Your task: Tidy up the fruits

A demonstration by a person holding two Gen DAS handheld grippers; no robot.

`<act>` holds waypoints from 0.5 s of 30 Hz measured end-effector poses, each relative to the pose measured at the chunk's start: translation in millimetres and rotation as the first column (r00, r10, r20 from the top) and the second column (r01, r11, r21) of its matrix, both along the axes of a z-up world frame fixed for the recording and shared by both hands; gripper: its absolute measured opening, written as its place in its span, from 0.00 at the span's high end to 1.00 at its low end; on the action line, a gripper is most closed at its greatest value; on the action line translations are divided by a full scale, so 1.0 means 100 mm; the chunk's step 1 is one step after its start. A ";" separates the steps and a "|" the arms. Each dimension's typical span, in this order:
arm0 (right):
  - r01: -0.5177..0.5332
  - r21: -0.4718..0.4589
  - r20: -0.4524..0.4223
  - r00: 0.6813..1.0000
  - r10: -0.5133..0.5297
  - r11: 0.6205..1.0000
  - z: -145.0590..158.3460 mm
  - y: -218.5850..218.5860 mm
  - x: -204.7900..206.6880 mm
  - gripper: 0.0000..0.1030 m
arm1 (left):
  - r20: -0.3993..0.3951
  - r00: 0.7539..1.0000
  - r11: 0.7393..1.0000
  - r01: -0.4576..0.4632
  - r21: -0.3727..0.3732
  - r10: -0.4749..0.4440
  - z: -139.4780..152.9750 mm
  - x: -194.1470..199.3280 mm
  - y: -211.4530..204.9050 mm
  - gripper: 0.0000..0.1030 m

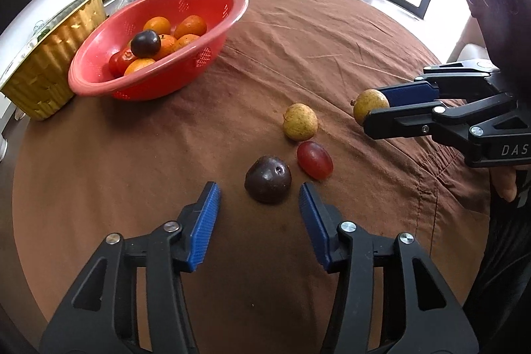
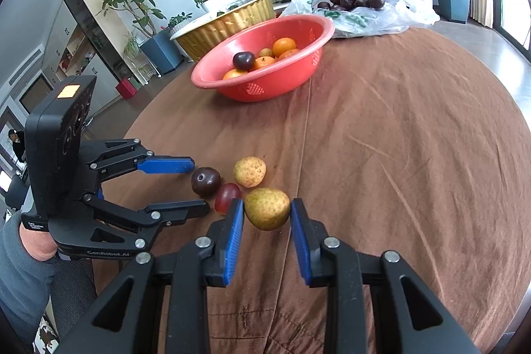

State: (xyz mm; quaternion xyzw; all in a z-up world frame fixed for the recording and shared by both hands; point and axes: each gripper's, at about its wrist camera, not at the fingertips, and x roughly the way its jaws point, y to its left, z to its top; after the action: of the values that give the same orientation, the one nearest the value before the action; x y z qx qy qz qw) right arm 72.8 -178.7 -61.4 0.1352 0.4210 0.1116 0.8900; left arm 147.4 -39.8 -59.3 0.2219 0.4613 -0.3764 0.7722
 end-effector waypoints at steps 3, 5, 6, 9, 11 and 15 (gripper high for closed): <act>0.000 0.000 -0.001 1.000 0.000 1.000 -0.01 0.00 0.01 0.69 | -0.002 1.000 1.000 0.019 -0.010 -0.019 -0.01 0.01 -0.04 0.66; 0.001 0.002 -0.004 1.000 -0.001 1.000 -0.02 -0.01 0.01 0.69 | 0.005 0.999 0.999 0.039 0.001 -0.039 -0.02 -0.01 -0.09 0.66; 0.000 0.003 -0.004 1.000 0.000 1.000 -0.02 0.00 0.01 0.69 | 0.008 0.999 0.999 0.045 0.004 -0.045 -0.03 -0.02 -0.10 0.67; 0.001 0.002 -0.004 1.000 -0.001 1.000 -0.02 -0.01 0.01 0.69 | 0.016 0.999 0.999 0.043 -0.006 -0.043 -0.02 -0.03 -0.10 0.71; 0.001 0.003 -0.005 1.000 -0.001 1.000 -0.02 -0.01 0.01 0.69 | 0.019 0.999 0.999 0.038 -0.017 -0.038 -0.01 -0.04 -0.09 0.72; 0.000 0.003 -0.007 1.000 0.000 1.000 -0.03 -0.01 0.01 0.69 | 0.024 0.999 0.999 0.041 -0.009 -0.041 -0.03 -0.05 -0.09 0.75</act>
State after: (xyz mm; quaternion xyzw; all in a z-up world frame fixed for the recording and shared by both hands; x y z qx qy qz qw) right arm 73.6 -179.2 -64.8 0.1370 0.4240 0.1116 0.8882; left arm 142.7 -48.9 -61.8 0.2322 0.4456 -0.3917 0.7708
